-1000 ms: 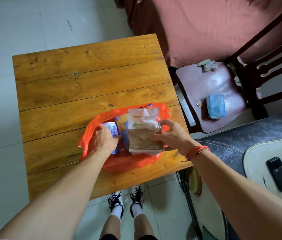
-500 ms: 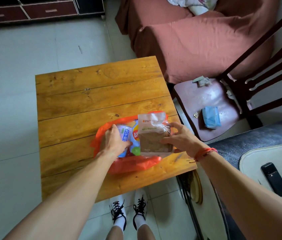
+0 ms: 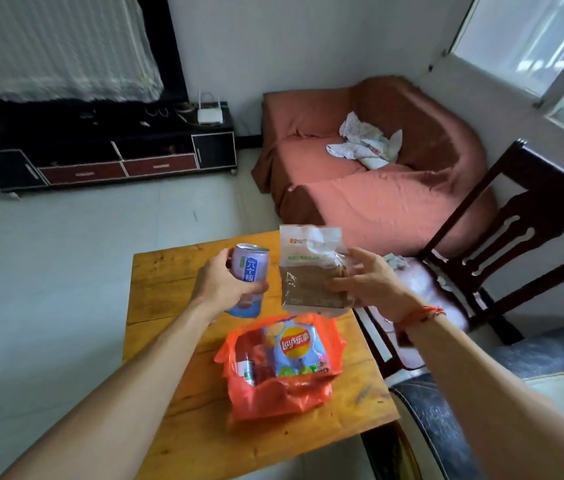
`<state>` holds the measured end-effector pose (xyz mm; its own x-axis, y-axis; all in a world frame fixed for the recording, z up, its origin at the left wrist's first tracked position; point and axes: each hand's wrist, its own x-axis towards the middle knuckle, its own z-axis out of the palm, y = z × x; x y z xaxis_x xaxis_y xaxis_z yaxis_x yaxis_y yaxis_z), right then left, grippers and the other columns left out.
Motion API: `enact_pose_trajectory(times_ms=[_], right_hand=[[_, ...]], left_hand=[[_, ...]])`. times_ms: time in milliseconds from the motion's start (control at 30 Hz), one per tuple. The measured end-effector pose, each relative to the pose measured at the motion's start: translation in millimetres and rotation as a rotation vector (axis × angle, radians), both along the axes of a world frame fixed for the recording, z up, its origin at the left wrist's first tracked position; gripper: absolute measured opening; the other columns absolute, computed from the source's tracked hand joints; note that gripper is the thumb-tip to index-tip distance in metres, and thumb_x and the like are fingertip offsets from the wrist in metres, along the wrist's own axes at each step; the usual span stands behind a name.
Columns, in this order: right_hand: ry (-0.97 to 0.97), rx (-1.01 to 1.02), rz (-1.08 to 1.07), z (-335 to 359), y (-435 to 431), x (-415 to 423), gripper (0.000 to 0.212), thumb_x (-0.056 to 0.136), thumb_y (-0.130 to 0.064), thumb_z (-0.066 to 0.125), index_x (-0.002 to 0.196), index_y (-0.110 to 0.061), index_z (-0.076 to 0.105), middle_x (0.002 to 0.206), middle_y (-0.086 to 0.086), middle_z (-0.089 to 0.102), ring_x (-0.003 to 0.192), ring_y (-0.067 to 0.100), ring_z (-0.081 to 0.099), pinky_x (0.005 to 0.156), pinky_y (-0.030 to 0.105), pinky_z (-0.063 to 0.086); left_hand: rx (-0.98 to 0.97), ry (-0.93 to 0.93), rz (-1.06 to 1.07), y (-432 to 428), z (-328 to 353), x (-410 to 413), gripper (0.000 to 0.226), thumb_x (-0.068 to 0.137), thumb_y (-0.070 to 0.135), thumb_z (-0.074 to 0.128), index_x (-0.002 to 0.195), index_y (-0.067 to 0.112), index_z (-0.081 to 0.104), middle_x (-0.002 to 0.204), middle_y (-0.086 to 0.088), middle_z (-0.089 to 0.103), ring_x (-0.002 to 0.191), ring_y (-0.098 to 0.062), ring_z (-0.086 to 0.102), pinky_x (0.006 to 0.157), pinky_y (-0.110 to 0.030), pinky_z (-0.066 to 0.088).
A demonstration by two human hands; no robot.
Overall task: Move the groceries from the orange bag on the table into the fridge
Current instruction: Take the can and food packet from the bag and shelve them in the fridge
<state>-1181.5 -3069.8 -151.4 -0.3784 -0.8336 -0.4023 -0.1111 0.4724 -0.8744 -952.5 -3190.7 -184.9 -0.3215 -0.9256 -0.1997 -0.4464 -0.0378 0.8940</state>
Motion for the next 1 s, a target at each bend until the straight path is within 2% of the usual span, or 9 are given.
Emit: enact_pose_trajectory(times_ms=[67, 167, 267, 367, 500, 600, 733, 833, 1000], right_hand=[[0.02, -0.072, 0.011, 32, -4, 3, 0.045, 0.079, 0.007, 0.078, 0.099, -0.032, 0.066, 0.079, 0.0, 0.065, 0.052, 0.001, 0.064, 0.052, 0.028, 0.057], [0.033, -0.169, 0.036, 79, -8, 8, 0.047, 0.08, 0.011, 0.075, 0.111, -0.025, 0.068, 0.073, 0.0, 0.065, 0.051, 0.006, 0.063, 0.045, 0.024, 0.052], [0.061, -0.267, 0.062, 120, -12, 12, 0.051, 0.079, 0.008, 0.078, 0.115, -0.025, 0.068, 0.084, 0.01, 0.073, 0.071, 0.022, 0.07, 0.065, 0.039, 0.062], [0.063, -0.347, 0.082, 157, -14, 14, 0.056, 0.075, 0.001, 0.084, 0.121, -0.026, 0.066, 0.101, 0.013, 0.076, 0.088, 0.029, 0.073, 0.083, 0.056, 0.06], [0.081, -0.474, 0.12, 205, -13, 22, 0.064, 0.072, -0.006, 0.089, 0.128, -0.024, 0.064, 0.106, 0.011, 0.077, 0.092, 0.03, 0.076, 0.084, 0.053, 0.06], [0.083, -0.553, 0.157, 236, -10, 29, 0.059, 0.076, 0.002, 0.084, 0.129, -0.017, 0.063, 0.101, 0.01, 0.075, 0.076, 0.02, 0.075, 0.069, 0.038, 0.062], [0.053, -0.611, 0.187, 264, -5, 41, 0.052, 0.08, 0.008, 0.078, 0.124, -0.017, 0.063, 0.081, 0.004, 0.071, 0.048, 0.007, 0.063, 0.045, 0.019, 0.049], [0.022, -0.655, 0.213, 279, -2, 49, 0.05, 0.082, 0.01, 0.075, 0.112, -0.028, 0.059, 0.071, 0.001, 0.07, 0.043, 0.009, 0.057, 0.043, 0.02, 0.047], [-0.011, -0.702, 0.24, 288, -4, 55, 0.048, 0.082, 0.015, 0.072, 0.112, -0.02, 0.06, 0.064, 0.0, 0.071, 0.045, 0.009, 0.063, 0.041, 0.02, 0.048]], left_hand=[[-0.031, 0.081, -0.015, -2, 38, 7, 0.059, 0.052, 0.016, 0.097, 0.1, 0.023, 0.063, 0.089, 0.001, 0.07, 0.075, -0.022, 0.069, 0.058, -0.048, 0.061], [-0.092, 0.171, -0.05, -4, 88, 20, 0.064, 0.057, 0.012, 0.094, 0.112, 0.018, 0.062, 0.094, -0.002, 0.07, 0.078, -0.02, 0.069, 0.061, -0.047, 0.062], [-0.144, 0.239, -0.074, -5, 133, 33, 0.068, 0.058, 0.008, 0.093, 0.117, 0.017, 0.062, 0.097, -0.005, 0.071, 0.077, -0.019, 0.07, 0.06, -0.045, 0.061], [-0.215, 0.292, -0.087, -3, 173, 45, 0.065, 0.059, 0.003, 0.092, 0.116, 0.017, 0.062, 0.099, -0.005, 0.071, 0.078, -0.016, 0.07, 0.058, -0.04, 0.06], [-0.294, 0.355, -0.103, -1, 221, 62, 0.059, 0.061, 0.0, 0.089, 0.112, 0.016, 0.064, 0.095, -0.008, 0.072, 0.078, -0.018, 0.07, 0.058, -0.037, 0.058], [-0.329, 0.426, -0.099, 6, 253, 75, 0.057, 0.063, -0.004, 0.087, 0.112, 0.015, 0.065, 0.094, -0.009, 0.073, 0.078, -0.02, 0.07, 0.059, -0.036, 0.057], [-0.365, 0.493, -0.099, 18, 285, 86, 0.053, 0.068, -0.009, 0.082, 0.112, 0.014, 0.065, 0.096, -0.01, 0.073, 0.081, -0.023, 0.071, 0.062, -0.035, 0.058], [-0.39, 0.511, -0.096, 27, 300, 92, 0.051, 0.068, -0.009, 0.081, 0.11, 0.016, 0.066, 0.095, -0.007, 0.071, 0.08, -0.02, 0.07, 0.059, -0.036, 0.057], [-0.423, 0.508, -0.072, 40, 309, 100, 0.052, 0.068, -0.008, 0.081, 0.109, 0.019, 0.066, 0.091, 0.001, 0.072, 0.08, -0.016, 0.07, 0.06, -0.03, 0.056]])
